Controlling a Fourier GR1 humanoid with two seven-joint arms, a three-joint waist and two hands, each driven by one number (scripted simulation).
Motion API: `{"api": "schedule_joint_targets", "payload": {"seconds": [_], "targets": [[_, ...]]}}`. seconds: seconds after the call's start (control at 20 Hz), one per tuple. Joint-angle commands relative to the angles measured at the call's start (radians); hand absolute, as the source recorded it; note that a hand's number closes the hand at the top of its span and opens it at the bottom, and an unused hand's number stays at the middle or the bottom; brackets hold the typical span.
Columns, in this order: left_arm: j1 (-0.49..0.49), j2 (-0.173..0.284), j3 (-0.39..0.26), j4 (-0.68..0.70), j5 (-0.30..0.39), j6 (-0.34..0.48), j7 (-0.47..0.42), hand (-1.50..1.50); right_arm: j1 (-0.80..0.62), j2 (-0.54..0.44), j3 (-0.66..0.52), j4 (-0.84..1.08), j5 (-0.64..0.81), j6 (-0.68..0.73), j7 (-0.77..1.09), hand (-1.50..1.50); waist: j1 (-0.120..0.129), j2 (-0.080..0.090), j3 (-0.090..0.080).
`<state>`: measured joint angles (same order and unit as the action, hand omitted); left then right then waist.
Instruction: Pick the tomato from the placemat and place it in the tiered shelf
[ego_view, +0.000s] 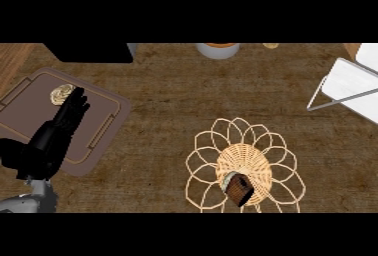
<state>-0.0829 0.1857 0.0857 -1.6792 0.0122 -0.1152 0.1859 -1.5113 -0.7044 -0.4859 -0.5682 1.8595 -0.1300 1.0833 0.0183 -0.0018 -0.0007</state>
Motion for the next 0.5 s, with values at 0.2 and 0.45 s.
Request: {"api": "schedule_joint_targets", "payload": {"seconds": [0.2,0.45], "targets": [[0.026,0.016,0.034,0.011,0.006,0.001,-0.013,0.0,-0.051,0.06,-0.068,-0.305,-0.035,-0.02,0.201,-1.5,-0.048,-0.021,-0.001],[0.104,0.016,0.03,-0.063,0.006,-0.005,-0.019,0.0,0.022,0.116,-0.1,-0.574,-0.075,0.077,0.143,-1.5,-0.053,-0.033,0.001]]}}
